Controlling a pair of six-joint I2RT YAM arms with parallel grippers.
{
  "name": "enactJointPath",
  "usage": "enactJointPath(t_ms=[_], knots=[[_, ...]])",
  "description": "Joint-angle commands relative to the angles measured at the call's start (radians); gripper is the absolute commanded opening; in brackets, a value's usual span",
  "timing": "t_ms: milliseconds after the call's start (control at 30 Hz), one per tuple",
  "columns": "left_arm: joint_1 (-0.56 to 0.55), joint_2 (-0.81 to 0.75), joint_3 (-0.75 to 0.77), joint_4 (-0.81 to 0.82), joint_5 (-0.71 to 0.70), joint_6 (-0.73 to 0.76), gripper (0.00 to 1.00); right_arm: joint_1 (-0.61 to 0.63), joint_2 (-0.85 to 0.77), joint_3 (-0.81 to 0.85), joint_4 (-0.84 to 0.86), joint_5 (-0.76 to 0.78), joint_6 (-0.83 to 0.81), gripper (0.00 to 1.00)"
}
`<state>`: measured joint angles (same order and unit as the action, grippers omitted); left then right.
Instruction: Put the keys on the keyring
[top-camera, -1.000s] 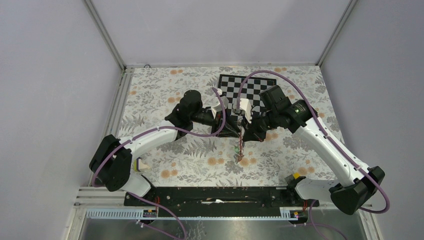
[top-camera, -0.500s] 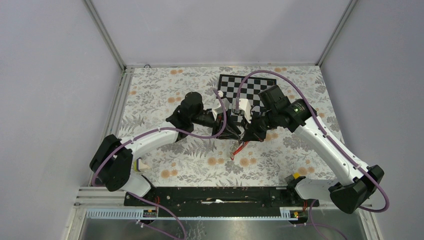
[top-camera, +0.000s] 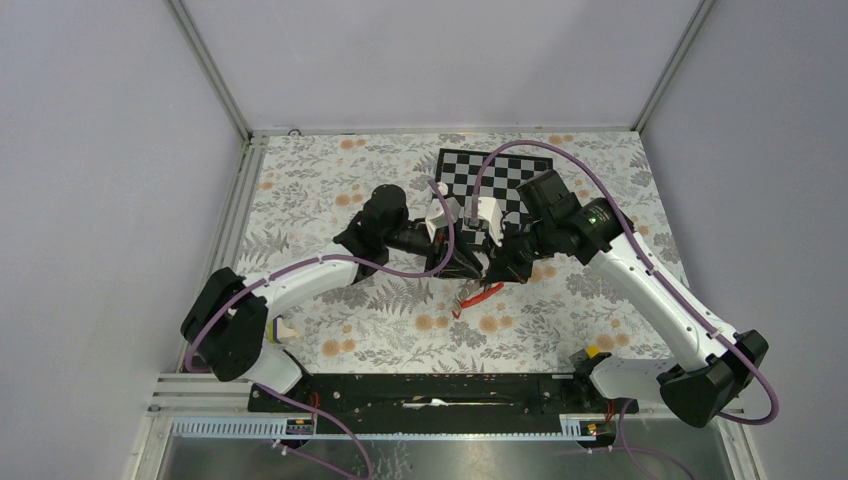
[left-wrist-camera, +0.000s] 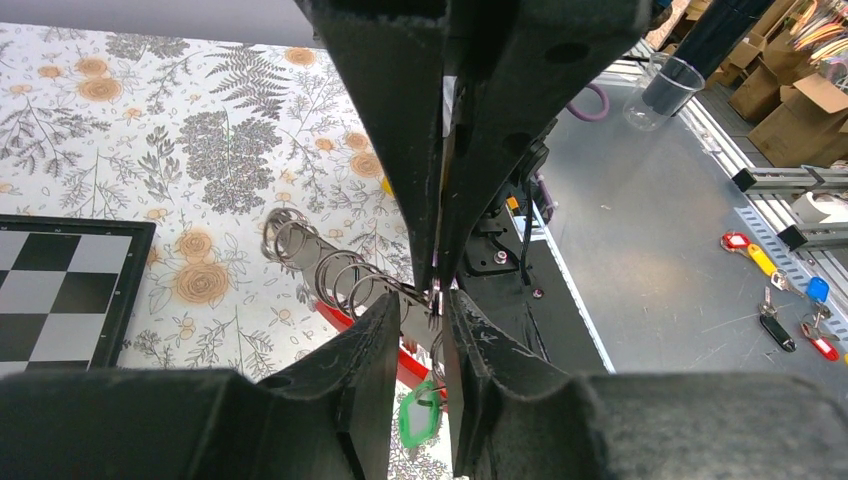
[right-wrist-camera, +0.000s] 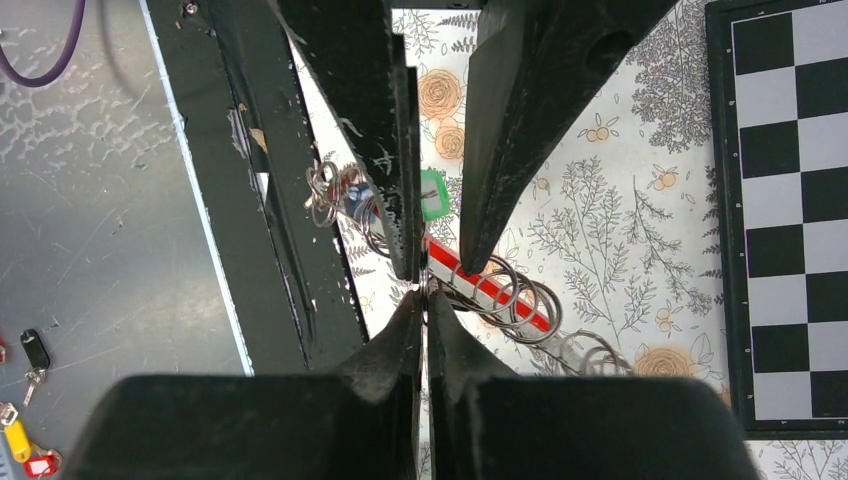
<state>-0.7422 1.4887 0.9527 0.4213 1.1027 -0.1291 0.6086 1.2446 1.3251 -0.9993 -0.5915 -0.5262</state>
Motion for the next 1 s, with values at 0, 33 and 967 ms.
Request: enactJointPath(t_ms=[0, 33, 967], knots=[[-0.006, 0.009, 0.004, 0.066, 0.007, -0.007, 0.24, 0.01, -0.003, 0.016, 0.03, -0.034, 0.009, 0.0], [-0.006, 0.01, 0.004, 0.067, 0.008, -0.009, 0.23, 0.01, -0.004, 0.015, 0.031, -0.036, 0.009, 0.0], [-0.008, 0.01, -0.011, 0.08, 0.032, -0.011, 0.16, 0.009, -0.022, -0.004, 0.044, -0.018, 0.011, 0.0]])
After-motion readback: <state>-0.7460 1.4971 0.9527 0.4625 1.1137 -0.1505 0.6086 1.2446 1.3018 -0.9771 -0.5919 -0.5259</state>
